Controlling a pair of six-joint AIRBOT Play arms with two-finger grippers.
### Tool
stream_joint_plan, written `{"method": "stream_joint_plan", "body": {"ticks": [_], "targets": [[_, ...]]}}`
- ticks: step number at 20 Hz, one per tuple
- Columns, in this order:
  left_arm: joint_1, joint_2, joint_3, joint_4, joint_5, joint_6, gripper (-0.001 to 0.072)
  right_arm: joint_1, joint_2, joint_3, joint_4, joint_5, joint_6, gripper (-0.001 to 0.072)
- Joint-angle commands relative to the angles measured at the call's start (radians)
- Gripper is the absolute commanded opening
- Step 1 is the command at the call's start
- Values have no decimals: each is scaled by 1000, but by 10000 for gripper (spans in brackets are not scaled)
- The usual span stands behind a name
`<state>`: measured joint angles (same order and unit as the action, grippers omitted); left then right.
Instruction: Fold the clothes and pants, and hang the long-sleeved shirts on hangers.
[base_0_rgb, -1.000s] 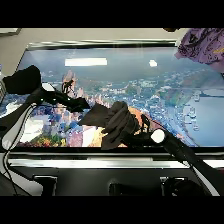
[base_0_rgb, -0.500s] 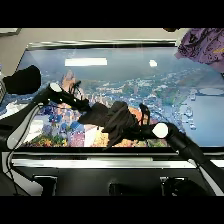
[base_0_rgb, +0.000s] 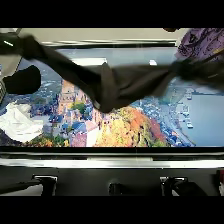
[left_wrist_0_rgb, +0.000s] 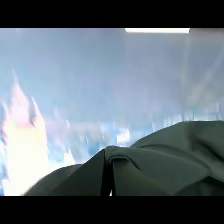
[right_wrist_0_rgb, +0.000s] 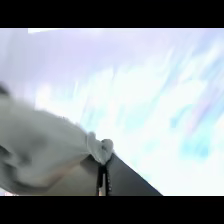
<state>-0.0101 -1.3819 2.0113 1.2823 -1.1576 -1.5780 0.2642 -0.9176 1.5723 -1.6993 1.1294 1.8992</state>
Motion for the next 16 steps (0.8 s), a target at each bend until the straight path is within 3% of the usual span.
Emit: {"method": "stream_joint_plan", "body": {"ticks": [1,5,9,14,16], "targets": [[10,228,55,211,48,-104,15,-33,71,237,-105,19,-75,33],[10,408,51,290,63,-117,16,-33,180,287,-119,-27,-74,33],[9,441,45,289,71,-153,16,-33,174,286,-118,-29,-24,33],[9,304,-127,273,49,-210,16,-33,-90,283,-90,159,182,33],[9,172,-183,251,18,-216,16,-30,-263,283,-44,266,191,33]]}}
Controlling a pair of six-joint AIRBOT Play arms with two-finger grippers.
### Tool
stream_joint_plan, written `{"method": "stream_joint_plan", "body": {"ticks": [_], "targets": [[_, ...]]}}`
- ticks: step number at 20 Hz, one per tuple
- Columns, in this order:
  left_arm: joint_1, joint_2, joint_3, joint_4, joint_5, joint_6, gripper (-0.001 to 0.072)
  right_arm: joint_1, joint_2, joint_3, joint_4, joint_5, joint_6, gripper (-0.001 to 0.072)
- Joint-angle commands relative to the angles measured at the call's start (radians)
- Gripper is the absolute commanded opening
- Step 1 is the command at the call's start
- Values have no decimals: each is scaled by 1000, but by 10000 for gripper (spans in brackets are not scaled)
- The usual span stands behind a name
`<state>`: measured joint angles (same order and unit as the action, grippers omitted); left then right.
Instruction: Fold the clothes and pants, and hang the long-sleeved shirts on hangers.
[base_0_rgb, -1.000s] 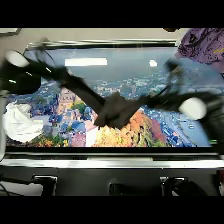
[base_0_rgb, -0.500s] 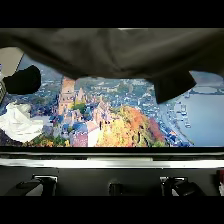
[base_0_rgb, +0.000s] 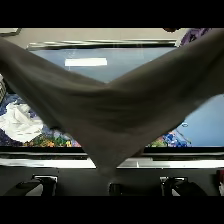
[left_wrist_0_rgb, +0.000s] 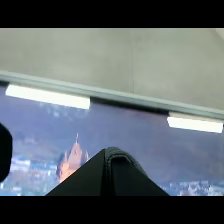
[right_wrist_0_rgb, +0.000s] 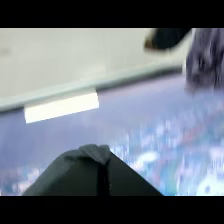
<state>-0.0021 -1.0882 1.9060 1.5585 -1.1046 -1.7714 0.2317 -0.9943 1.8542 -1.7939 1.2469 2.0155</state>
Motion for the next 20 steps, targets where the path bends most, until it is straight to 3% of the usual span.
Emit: {"method": "stream_joint_plan", "body": {"ticks": [1,6,9,11,15,16,17,18,20], "targets": [[0,-202,-97,-37,-47,-35,16,2,-280,1,73,179,72,33],[-8,-597,-118,-128,-60,-44,16,-10,-693,1,229,58,13,35],[-34,-746,-117,-138,-84,-71,16,-79,-851,2,595,-21,-22,54],[-53,-792,-117,-142,-91,-73,16,-125,-900,2,755,-47,-84,59],[-63,-791,-116,-141,-121,-68,19,-182,-899,2,763,-17,-140,33],[-54,-780,-113,-141,-154,-59,90,-193,-894,2,764,-5,-145,33],[-42,-761,-110,-141,-196,-39,346,-204,-887,2,761,5,-150,33],[-25,-731,-110,-135,-249,-32,704,-211,-879,2,760,9,-165,33],[9,-650,-116,-103,-350,-24,716,-212,-861,2,752,15,-196,33]]}}
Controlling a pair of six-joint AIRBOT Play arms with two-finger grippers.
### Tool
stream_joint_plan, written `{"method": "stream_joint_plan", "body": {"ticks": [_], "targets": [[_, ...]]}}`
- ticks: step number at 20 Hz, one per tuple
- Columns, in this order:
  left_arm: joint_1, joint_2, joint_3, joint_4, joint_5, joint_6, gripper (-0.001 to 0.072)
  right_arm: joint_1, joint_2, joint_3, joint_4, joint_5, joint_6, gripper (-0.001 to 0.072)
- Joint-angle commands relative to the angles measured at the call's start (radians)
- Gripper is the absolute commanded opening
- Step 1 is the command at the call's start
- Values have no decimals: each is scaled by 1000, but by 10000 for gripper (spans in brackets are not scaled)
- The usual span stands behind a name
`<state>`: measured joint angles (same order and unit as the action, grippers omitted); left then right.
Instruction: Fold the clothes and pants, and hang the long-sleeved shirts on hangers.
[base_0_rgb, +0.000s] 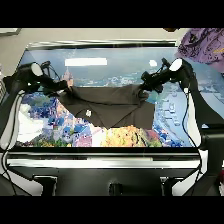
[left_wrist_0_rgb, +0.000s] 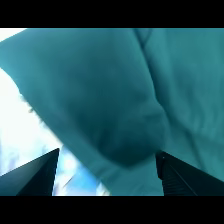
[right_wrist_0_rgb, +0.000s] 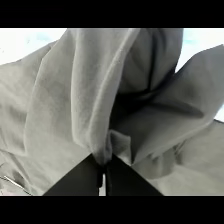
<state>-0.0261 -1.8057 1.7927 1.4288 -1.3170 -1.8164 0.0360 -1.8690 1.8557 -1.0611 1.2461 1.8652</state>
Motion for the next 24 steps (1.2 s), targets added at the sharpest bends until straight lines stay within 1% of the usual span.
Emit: {"method": "stream_joint_plan", "body": {"ticks": [1,3,4,5,6,8,9,11,14,15,18,19,20,21,24], "targets": [[44,121,-29,32,-163,29,715,-16,22,0,8,21,-50,33],[49,235,-154,28,-160,18,715,-16,32,0,-3,39,-52,33],[42,296,-245,6,-143,-12,714,-16,34,0,-3,51,-52,33],[31,367,-366,-51,-98,-39,715,-16,34,0,-3,64,-53,34],[13,436,-492,-134,-28,-59,714,-14,34,0,-3,76,-53,33],[-54,562,-755,-392,172,-69,714,-14,34,0,-3,96,-62,33],[-103,599,-852,-492,263,-69,715,-14,34,0,-2,103,-66,33],[-233,612,-976,-606,411,-69,715,-14,34,0,-3,118,-67,33],[-442,546,-1011,-711,595,-69,714,-14,34,0,-3,139,-67,33],[-505,517,-1011,-768,670,-69,715,-14,34,0,-3,143,-67,33],[-643,444,-1011,-931,892,-69,715,-14,34,0,-3,150,-67,33],[-674,427,-1003,-958,950,-69,715,-14,34,0,-3,152,-67,33],[-698,405,-980,-962,986,-69,715,-14,34,0,-3,154,-67,33],[-712,380,-948,-962,996,-69,714,-14,34,0,-4,155,-69,33],[-745,273,-820,-962,985,-69,714,-14,34,0,-10,155,-78,33]]}}
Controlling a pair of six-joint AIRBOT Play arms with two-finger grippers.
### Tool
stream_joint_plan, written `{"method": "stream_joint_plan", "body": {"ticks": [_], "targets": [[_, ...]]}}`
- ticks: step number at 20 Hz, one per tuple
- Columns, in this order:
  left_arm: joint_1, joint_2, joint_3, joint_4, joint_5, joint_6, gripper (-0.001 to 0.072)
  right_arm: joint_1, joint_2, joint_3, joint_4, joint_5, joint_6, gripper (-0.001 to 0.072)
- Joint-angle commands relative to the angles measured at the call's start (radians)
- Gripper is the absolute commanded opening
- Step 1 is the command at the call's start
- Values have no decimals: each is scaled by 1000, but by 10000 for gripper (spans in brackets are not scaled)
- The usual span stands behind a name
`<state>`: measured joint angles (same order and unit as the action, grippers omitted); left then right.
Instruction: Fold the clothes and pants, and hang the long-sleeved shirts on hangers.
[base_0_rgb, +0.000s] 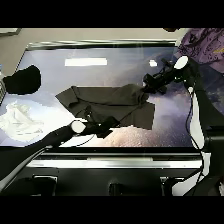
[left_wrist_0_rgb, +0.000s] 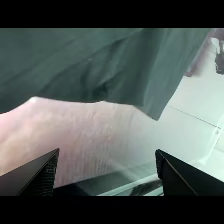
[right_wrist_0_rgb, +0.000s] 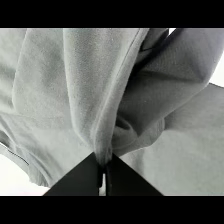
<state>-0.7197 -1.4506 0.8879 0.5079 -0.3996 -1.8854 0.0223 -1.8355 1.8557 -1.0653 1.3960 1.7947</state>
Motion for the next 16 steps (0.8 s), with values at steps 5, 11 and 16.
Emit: {"method": "stream_joint_plan", "body": {"ticks": [5,11,16], "targets": [[-53,-192,169,-40,43,-72,714,0,1,0,-6,6,-19,33],[-56,-238,189,-41,53,-108,713,0,1,0,-5,10,-19,33],[-52,-296,228,-41,64,-126,574,0,13,0,-6,11,-21,33]]}}
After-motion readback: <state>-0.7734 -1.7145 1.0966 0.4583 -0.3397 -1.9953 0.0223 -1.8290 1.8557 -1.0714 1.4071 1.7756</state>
